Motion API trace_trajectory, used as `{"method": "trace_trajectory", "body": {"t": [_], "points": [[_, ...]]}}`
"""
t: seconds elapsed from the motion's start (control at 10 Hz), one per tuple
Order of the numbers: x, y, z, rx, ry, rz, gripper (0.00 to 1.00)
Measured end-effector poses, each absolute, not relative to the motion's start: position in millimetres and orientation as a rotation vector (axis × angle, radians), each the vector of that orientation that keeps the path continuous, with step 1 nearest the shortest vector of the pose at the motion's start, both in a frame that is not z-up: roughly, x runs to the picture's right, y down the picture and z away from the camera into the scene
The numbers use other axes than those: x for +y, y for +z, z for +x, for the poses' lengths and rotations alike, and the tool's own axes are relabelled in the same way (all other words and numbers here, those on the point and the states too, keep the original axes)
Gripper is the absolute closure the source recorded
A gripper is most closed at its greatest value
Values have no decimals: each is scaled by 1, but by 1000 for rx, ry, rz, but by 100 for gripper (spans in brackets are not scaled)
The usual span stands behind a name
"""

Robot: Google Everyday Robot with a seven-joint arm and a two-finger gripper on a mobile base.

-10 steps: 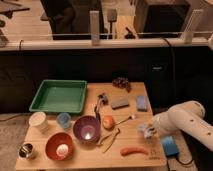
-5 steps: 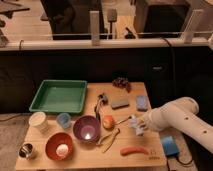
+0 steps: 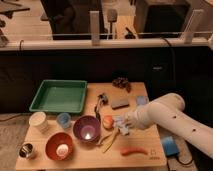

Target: Wipe red bowl with towel

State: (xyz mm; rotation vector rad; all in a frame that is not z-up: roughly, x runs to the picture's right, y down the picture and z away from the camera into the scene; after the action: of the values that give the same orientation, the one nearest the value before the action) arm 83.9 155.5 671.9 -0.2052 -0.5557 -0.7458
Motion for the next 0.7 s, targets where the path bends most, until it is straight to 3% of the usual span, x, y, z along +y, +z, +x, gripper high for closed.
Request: {"method": "trace_trajectory", "body": {"t": [0.7], "points": [[166, 645, -39, -746, -1027, -154, 100]]}}
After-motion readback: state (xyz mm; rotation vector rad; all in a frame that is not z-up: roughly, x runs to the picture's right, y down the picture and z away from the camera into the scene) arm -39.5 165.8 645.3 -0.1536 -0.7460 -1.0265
